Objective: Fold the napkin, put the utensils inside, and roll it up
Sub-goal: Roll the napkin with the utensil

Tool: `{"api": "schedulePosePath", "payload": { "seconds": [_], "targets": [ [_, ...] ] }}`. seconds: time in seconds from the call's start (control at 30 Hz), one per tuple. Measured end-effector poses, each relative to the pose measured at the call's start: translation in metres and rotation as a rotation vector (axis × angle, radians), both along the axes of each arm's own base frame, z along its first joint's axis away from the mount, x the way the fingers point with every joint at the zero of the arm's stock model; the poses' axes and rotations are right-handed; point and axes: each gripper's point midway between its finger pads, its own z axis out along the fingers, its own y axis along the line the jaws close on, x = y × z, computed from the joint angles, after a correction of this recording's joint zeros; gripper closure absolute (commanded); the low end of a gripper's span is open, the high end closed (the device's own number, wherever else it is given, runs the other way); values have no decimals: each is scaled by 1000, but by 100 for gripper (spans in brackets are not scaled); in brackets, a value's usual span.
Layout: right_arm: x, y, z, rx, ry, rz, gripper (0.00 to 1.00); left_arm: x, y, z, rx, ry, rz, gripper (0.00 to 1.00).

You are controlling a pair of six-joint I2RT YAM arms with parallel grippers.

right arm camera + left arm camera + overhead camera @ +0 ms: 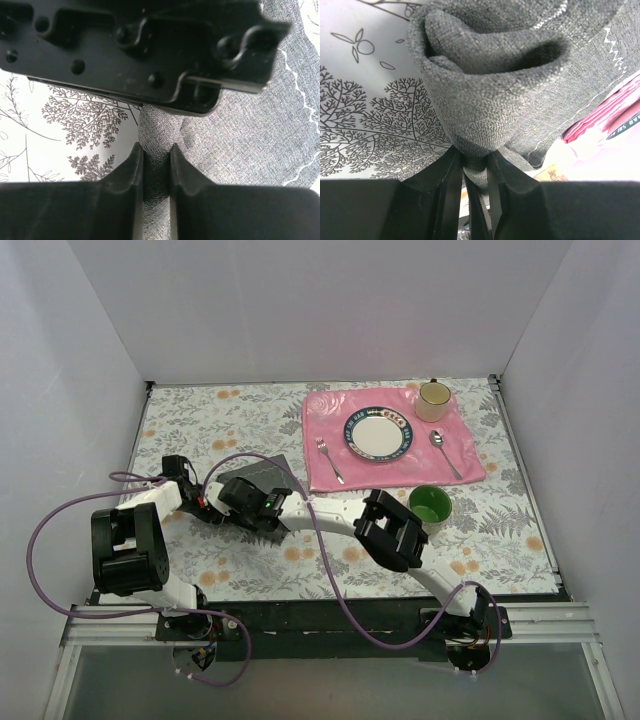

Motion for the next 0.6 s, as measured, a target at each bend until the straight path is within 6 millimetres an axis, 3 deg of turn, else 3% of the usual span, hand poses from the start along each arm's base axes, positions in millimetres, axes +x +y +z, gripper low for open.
{"api": "schedulePosePath", "payload": {
  "seconds": [0.03,0.07,0.2,0.3,0.43,0.6],
  "targets": [
    [1,0,1,-1,-1,-2,93,0,0,0,1,-4,-5,88],
    [1,-1,1,-1,3,-2,95,0,0,0,3,-7,-9,69],
    [2,0,2,31,71,-17,99,0,2,3,23,-35,-37,40],
    [3,0,3,70,165,-23,99,-1,3,7,42,-65,-49,27],
    [5,3,4,142,345,-31,99,1,9,14,82,-110,-35,19],
    [5,2,4,243,602,-55,99,-2,11,24,99,-173,-10,20]
  ]
}}
